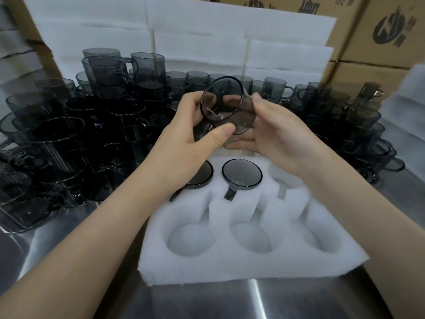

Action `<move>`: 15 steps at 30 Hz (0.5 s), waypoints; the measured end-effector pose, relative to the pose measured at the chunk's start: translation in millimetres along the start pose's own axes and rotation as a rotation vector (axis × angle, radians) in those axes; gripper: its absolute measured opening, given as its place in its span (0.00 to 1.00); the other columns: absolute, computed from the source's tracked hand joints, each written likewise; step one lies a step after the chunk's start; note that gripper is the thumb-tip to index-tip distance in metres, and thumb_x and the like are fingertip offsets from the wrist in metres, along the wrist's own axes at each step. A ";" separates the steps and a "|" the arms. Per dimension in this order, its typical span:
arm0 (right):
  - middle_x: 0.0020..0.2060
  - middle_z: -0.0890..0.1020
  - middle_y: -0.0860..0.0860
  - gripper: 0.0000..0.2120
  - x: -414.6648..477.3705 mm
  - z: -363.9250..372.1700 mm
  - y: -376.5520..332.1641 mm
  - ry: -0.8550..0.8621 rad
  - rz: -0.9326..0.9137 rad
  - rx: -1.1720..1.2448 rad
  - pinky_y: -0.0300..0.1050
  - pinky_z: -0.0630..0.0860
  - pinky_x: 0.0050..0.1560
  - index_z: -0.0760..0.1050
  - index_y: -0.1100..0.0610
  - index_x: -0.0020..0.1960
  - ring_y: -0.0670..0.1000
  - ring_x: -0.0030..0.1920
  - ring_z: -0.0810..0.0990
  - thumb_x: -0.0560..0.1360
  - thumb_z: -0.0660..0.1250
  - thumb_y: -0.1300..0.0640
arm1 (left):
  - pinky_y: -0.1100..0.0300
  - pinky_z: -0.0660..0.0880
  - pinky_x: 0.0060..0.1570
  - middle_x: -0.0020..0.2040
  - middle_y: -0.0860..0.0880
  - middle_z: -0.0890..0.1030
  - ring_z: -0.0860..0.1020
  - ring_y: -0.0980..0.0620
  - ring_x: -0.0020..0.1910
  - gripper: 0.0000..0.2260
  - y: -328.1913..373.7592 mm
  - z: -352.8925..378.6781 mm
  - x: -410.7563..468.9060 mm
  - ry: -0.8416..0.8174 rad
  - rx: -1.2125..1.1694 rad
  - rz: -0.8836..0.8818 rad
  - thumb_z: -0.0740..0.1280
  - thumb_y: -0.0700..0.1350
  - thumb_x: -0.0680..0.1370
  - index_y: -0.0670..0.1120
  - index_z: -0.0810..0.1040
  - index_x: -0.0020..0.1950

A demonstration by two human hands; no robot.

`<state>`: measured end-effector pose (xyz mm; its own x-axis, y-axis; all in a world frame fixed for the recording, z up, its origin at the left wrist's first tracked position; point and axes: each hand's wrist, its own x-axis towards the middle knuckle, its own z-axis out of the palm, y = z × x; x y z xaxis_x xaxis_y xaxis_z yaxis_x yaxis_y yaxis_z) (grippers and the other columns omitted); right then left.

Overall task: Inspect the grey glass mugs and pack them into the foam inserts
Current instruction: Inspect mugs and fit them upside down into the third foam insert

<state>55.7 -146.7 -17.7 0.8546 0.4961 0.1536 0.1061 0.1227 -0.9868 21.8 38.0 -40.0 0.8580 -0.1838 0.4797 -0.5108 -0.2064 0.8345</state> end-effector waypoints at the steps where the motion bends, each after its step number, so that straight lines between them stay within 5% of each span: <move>1: 0.50 0.82 0.55 0.18 -0.1 -0.4 0.3 0.026 -0.020 0.006 0.51 0.80 0.49 0.72 0.58 0.64 0.54 0.46 0.83 0.80 0.58 0.48 | 0.51 0.69 0.68 0.62 0.65 0.76 0.72 0.64 0.65 0.24 -1.2 -0.4 0.3 0.016 0.036 -0.009 0.70 0.56 0.71 0.59 0.66 0.65; 4: 0.50 0.77 0.59 0.14 0.4 4.3 4.5 0.130 -0.099 -0.118 0.47 0.79 0.37 0.72 0.56 0.57 0.53 0.40 0.80 0.74 0.64 0.50 | 0.53 0.71 0.66 0.65 0.59 0.74 0.73 0.61 0.64 0.33 -0.8 -0.1 -0.1 0.034 0.119 -0.006 0.73 0.49 0.68 0.58 0.63 0.70; 8: 0.47 0.74 0.59 0.18 -0.5 9.3 7.9 0.129 -0.189 -0.322 0.50 0.79 0.36 0.73 0.52 0.53 0.53 0.41 0.79 0.69 0.76 0.48 | 0.55 0.75 0.62 0.59 0.57 0.78 0.77 0.61 0.59 0.30 0.2 0.1 1.1 0.030 0.172 0.001 0.79 0.45 0.66 0.55 0.73 0.66; 12: 0.50 0.73 0.60 0.19 -0.5 5.8 4.6 0.059 -0.168 -0.242 0.46 0.78 0.36 0.74 0.53 0.60 0.51 0.38 0.79 0.70 0.73 0.57 | 0.53 0.77 0.58 0.55 0.55 0.81 0.81 0.56 0.55 0.25 -0.6 -1.0 1.2 0.060 0.051 -0.049 0.76 0.47 0.64 0.55 0.76 0.59; 15: 0.45 0.77 0.53 0.16 -2.2 5.8 4.7 0.067 -0.151 -0.240 0.41 0.73 0.31 0.75 0.53 0.55 0.49 0.34 0.78 0.68 0.72 0.58 | 0.55 0.77 0.59 0.53 0.58 0.81 0.80 0.59 0.54 0.25 0.2 -0.8 0.2 0.047 0.114 -0.041 0.77 0.49 0.64 0.56 0.76 0.59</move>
<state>51.4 -142.3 -22.4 0.8507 0.4291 0.3035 0.3450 -0.0202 -0.9384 21.9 38.7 -39.5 0.8786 -0.1285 0.4600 -0.4756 -0.3217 0.8187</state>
